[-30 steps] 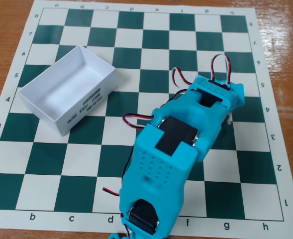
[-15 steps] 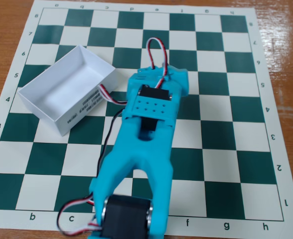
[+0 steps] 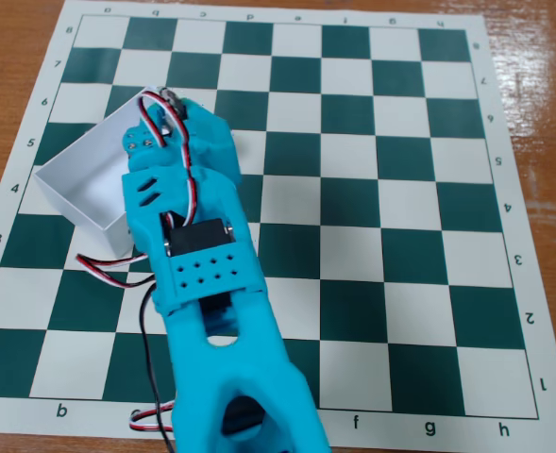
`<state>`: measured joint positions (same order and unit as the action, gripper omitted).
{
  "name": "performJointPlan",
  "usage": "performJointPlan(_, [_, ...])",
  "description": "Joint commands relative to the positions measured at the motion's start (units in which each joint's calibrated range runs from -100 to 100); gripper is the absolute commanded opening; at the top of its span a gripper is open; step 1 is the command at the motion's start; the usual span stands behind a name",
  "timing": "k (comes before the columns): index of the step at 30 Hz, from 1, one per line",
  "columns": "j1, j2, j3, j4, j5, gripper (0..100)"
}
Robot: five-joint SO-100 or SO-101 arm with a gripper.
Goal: Grab the toy horse and put it in the box.
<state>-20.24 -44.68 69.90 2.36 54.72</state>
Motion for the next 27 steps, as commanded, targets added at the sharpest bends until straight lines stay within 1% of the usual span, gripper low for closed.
performJointPlan(1, [-2.7,3.8,-0.6,-7.3,-0.3,0])
performJointPlan(4, [-4.0,9.8,-1.5,-13.2,-0.3,0])
performJointPlan(9, [-4.9,20.8,-6.6,-18.6,-0.2,0])
performJointPlan(16, [-4.0,32.2,-15.8,-20.1,-0.3,0])
performJointPlan(19, [-3.8,36.8,-18.1,-23.2,-0.5,0])
performJointPlan(27, [-3.3,47.5,-26.5,-26.0,-1.3,4])
